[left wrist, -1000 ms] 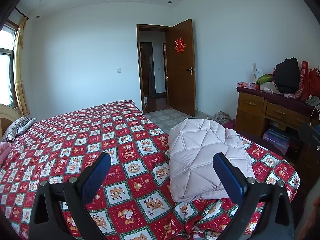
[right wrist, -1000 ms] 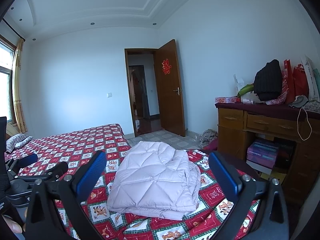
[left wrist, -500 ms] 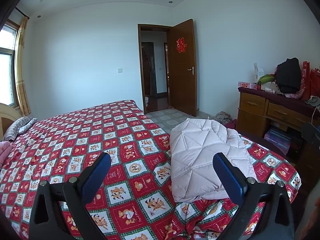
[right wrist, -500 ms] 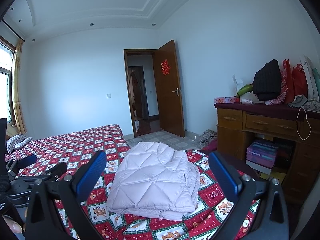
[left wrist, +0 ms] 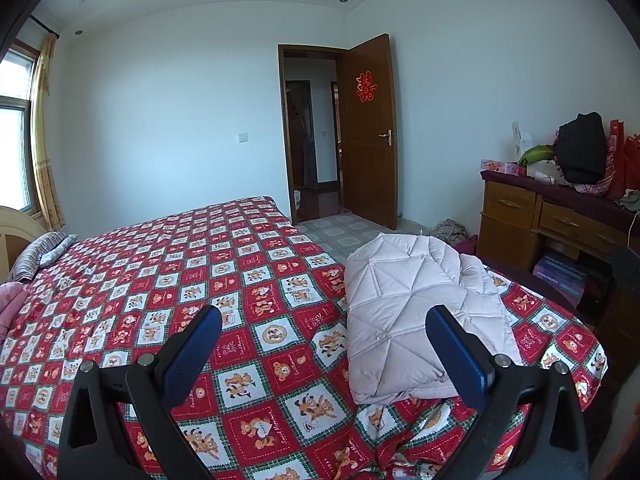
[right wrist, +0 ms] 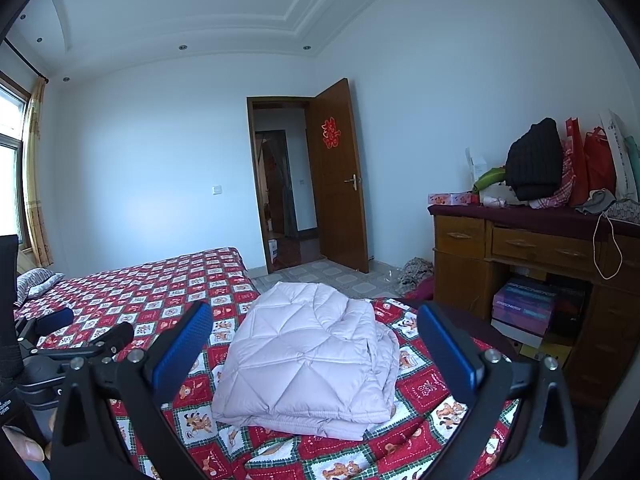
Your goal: Fold large clothes
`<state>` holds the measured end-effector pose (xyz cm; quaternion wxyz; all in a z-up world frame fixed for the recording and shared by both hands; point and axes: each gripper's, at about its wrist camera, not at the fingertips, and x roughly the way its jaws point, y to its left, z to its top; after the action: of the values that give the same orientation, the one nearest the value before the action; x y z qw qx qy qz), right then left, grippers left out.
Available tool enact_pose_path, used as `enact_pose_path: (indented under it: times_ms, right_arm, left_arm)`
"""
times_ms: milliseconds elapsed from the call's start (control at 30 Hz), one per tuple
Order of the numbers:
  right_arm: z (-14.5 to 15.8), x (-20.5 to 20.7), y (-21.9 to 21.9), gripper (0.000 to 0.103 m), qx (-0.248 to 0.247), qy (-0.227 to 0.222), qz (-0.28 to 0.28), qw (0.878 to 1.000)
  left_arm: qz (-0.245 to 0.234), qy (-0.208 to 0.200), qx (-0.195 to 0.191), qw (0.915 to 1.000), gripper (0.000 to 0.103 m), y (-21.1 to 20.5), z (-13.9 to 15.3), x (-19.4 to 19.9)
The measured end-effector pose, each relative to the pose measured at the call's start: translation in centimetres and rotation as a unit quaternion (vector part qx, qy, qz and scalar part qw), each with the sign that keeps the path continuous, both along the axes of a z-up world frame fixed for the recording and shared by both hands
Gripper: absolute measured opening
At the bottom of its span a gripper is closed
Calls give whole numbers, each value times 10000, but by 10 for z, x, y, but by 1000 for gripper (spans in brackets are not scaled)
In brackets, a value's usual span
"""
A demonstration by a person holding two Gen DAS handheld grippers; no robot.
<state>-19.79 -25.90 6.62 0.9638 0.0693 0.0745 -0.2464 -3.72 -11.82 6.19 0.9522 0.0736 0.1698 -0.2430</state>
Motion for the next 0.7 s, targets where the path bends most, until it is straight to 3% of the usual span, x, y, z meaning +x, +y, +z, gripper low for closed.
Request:
enact_pose_path:
  times_ms: [267, 700]
  right_arm:
    - [-5, 5, -3, 103, 50, 96, 33, 9999]
    - [-7, 6, -5, 103, 86, 121, 32, 9999]
  left_arm:
    - [-97, 175, -58, 9998, 102, 0, -1, 6]
    - [24, -105, 13, 9999, 102, -2, -1, 2]
